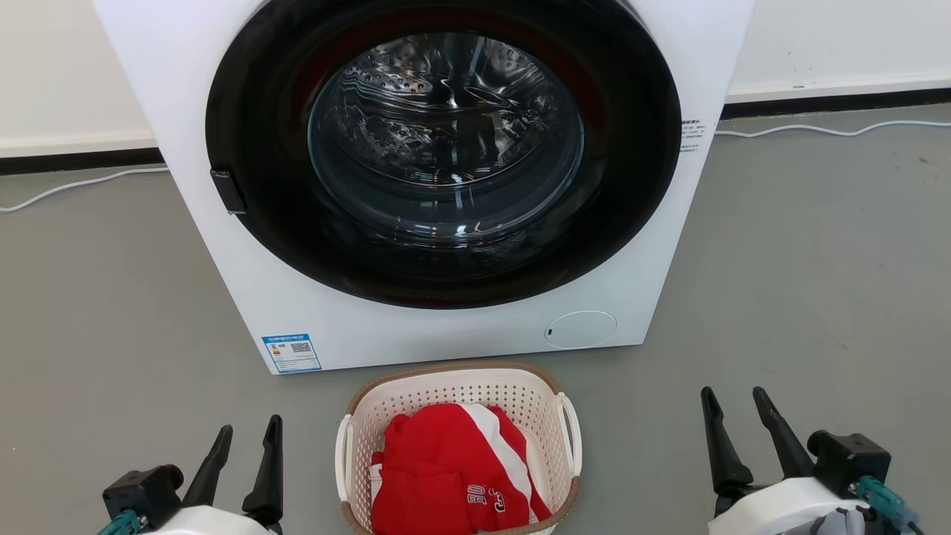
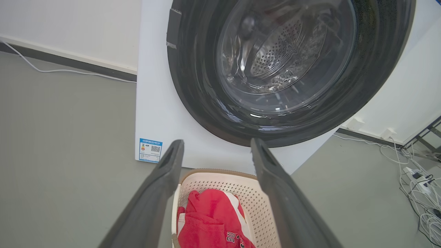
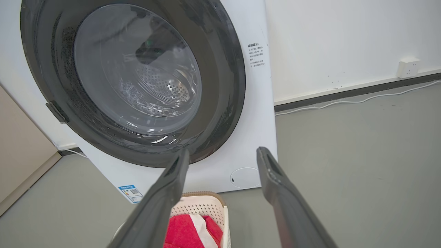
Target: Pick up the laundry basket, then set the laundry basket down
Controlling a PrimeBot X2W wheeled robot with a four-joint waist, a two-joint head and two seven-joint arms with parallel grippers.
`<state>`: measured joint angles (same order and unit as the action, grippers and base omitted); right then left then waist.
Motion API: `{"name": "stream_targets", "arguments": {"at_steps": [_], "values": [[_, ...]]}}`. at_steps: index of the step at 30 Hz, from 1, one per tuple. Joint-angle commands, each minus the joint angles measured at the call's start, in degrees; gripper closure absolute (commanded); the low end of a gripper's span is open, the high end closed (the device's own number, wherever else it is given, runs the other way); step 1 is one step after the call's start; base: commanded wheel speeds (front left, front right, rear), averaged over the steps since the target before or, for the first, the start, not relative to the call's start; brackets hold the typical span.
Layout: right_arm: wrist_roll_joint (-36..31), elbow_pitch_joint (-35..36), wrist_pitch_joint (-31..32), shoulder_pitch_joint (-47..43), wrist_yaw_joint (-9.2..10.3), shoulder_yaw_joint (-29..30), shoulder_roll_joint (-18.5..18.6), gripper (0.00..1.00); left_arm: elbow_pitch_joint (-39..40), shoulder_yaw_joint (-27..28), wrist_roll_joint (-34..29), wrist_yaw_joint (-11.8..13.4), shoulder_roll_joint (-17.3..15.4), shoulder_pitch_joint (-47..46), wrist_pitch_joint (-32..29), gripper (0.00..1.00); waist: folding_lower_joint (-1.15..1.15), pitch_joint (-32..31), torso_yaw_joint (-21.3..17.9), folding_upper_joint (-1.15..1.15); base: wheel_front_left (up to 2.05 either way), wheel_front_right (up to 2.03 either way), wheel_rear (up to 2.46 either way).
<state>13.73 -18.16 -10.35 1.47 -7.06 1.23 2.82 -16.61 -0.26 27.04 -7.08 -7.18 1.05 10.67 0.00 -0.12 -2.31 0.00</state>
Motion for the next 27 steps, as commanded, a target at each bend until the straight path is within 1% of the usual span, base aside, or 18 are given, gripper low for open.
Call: {"name": "stream_targets", "arguments": {"at_steps": [1,19,23,27], "values": [[-2.17,0.81,-1.15,2.16,-0.35,-1.58,0.12,0.0,1.71,1.3,-1.82,-0.33,-0.91,-0.78,0.78,0.0,0.0,0.04,-0.11,0.0,0.0,0.0,0.0],[-15.28,-0.66,-4.17,2.84,-0.42,-2.36,0.06,0.0,1.56,0.85,-13.26,-0.4,-1.7,-0.36,3.84,0.0,0.0,-0.09,-1.38,0.0,0.0,0.0,0.0],[-17.32,-0.69,-4.64,2.84,-0.43,-2.62,0.07,0.0,1.49,0.69,-15.02,-0.41,-1.9,-0.39,4.32,0.0,0.0,-0.16,-1.43,0.0,0.0,0.0,0.0],[-17.11,-0.72,-4.64,2.77,-0.43,-2.58,0.07,0.0,1.44,0.7,-15.05,-0.41,-1.9,-0.37,4.33,0.0,0.0,-0.25,-1.3,0.0,0.0,0.0,0.0]]}}
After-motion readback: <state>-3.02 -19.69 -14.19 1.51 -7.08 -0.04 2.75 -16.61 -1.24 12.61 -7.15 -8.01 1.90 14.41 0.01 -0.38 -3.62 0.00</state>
